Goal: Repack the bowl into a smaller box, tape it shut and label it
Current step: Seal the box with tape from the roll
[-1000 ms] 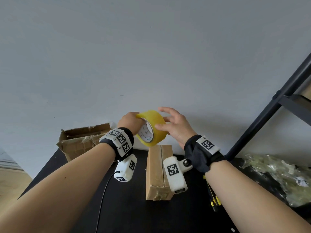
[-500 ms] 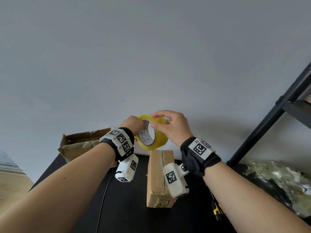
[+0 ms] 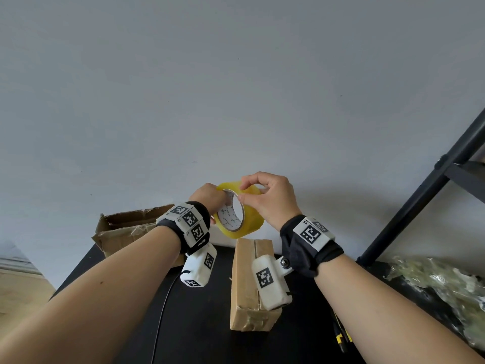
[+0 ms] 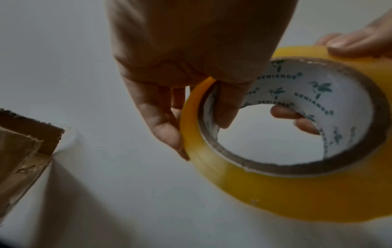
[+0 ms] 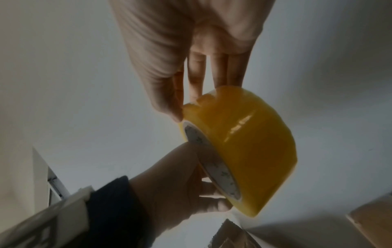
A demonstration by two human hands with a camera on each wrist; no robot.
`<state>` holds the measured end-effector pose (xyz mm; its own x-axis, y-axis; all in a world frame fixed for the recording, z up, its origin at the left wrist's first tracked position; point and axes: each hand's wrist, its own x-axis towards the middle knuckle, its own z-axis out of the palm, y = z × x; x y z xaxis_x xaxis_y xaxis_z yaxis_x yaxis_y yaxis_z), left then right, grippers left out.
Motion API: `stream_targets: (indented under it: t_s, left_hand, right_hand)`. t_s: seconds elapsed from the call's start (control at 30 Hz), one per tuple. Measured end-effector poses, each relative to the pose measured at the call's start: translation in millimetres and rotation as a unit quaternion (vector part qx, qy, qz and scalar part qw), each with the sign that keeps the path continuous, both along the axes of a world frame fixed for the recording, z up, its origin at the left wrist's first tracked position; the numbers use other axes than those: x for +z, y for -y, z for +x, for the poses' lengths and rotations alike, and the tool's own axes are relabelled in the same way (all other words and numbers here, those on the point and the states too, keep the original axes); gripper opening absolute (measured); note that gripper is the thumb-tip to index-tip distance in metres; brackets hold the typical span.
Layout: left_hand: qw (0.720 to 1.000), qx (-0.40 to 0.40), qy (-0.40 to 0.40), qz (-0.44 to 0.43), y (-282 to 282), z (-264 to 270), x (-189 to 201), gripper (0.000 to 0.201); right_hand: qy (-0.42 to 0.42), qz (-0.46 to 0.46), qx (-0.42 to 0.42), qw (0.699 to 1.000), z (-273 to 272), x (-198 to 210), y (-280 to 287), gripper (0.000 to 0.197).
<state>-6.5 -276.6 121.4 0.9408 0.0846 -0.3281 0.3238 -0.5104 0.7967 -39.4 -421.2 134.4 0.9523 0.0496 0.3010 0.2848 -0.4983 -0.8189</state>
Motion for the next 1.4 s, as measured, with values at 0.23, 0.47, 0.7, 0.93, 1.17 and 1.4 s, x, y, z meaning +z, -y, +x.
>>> stream_targets:
  t_s: [0.23, 0.47, 0.7, 0.93, 1.17, 1.4]
  left_hand:
    - [1.0, -0.012, 0.006, 0.002, 3, 0, -2, 0.006]
    - [1.0, -0.012, -0.003, -0.005, 3, -2, 0, 0.014]
    - [1.0, -0.018, -0.008, -0.002, 3, -7, -4, 0.017]
    - [0.999, -0.026, -0.012, 0.015, -1, -6, -5, 0.019]
    - [0.996, -0.058, 0.039, 0.052, -8, -9, -3, 0.012]
    - [0.975, -0.172, 0.122, 0.071, -9, -17, 10, 0.029]
  right_hand:
    - [-0.003, -0.016, 0.001, 1.0, -1, 3, 2, 0.016]
    - [0.003, 0.0, 0.003, 1.0, -7, 0, 3, 0.018]
    - [0.009, -0.01, 0.01, 1.0, -10, -1, 4, 0.017]
    - [-0.001, 0.002, 0.035, 0.999, -14, -3, 4, 0.016]
    - [-0.01, 0.034, 0.039, 0.999, -18, -2, 0, 0.013]
    - [-0.051, 0.081, 0.081, 0.992, -15, -3, 4, 0.023]
